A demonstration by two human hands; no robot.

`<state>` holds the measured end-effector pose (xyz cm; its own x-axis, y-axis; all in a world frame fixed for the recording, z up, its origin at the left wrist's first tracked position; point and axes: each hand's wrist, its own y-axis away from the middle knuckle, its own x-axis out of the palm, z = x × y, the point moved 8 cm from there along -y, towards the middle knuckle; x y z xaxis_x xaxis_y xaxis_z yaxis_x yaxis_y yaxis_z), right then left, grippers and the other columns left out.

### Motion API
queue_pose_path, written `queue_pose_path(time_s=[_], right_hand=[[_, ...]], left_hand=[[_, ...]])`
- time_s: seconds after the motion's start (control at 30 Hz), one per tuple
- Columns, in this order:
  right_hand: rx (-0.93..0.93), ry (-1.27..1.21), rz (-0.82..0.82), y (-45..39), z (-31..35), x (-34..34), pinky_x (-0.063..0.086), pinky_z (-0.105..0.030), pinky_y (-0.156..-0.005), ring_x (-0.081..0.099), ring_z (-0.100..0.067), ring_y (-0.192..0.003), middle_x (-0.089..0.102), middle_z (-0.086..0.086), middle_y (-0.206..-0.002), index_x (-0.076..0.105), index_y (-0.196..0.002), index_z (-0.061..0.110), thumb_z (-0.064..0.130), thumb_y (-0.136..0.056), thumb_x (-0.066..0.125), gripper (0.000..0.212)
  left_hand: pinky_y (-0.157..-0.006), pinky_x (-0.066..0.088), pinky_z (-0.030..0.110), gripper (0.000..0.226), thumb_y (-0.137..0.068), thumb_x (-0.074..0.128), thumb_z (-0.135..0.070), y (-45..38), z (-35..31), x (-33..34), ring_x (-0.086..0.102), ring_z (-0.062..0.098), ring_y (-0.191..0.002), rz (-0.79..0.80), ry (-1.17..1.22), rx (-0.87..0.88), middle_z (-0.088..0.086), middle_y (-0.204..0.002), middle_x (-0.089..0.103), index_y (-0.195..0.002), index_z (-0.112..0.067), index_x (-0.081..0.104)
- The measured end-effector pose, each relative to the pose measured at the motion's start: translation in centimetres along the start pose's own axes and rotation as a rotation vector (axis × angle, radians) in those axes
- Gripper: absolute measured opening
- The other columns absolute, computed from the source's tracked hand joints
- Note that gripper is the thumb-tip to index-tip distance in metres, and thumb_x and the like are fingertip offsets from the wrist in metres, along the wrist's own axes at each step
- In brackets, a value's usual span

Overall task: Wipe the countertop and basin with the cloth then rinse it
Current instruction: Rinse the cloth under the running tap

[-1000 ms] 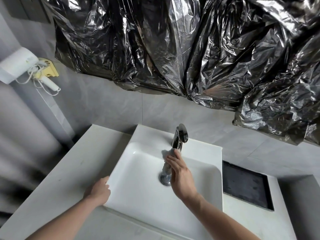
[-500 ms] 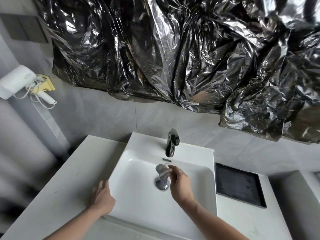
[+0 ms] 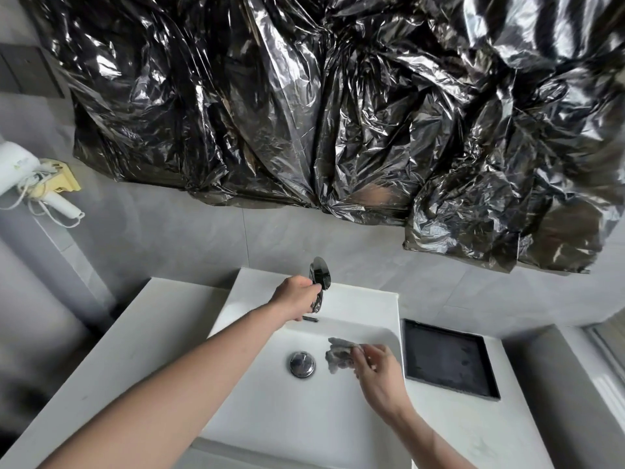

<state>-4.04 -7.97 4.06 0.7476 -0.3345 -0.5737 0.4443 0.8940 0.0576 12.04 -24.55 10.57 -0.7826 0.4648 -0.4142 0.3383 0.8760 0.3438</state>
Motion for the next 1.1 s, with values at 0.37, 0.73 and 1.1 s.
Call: queue_pose_path(time_s=[0.37, 0.73, 1.1], right_hand=[[0.041, -0.161, 0.134, 0.6, 2.9, -1.4, 0.056, -0.036, -0.061, 0.069, -0.025, -0.063, 0.072, -0.004, -0.07, 0.076, -0.074, 0.035, 0.027, -0.106, 0.048, 0.043], [0.02, -0.106, 0.13, -1.1, 4.2, -1.6, 0.059, -0.026, -0.055, 0.076, -0.013, -0.06, 0.078, 0.005, -0.073, 0.079, -0.076, 0.023, 0.027, -0.095, 0.072, 0.021], [0.013, -0.001, 0.144, -2.8, 3.7, 0.3, 0.06, -0.032, -0.056, 0.072, -0.013, -0.054, 0.072, -0.002, -0.066, 0.076, -0.073, 0.019, 0.024, -0.097, 0.062, 0.029]], left_hand=[[-0.048, 0.033, 0.022, 0.022, -0.1, 0.054, -0.026, -4.0, 1.1, 2.3, 0.041, 0.014, -0.047, -0.123, 0.237, -0.221, -0.004, -0.073, 0.073, -0.101, -0.009, 0.067], [-0.044, 0.04, 0.019, 0.015, -0.099, 0.058, -0.025, -5.0, 1.1, 2.2, 0.044, 0.008, -0.049, -0.148, 0.411, -0.257, -0.001, -0.078, 0.073, -0.099, -0.011, 0.063], [-0.046, 0.047, 0.018, 0.013, -0.102, 0.057, -0.017, -4.1, 1.1, 2.7, 0.049, 0.007, -0.046, -0.081, 0.643, -0.228, 0.004, -0.082, 0.071, -0.091, -0.011, 0.061]])
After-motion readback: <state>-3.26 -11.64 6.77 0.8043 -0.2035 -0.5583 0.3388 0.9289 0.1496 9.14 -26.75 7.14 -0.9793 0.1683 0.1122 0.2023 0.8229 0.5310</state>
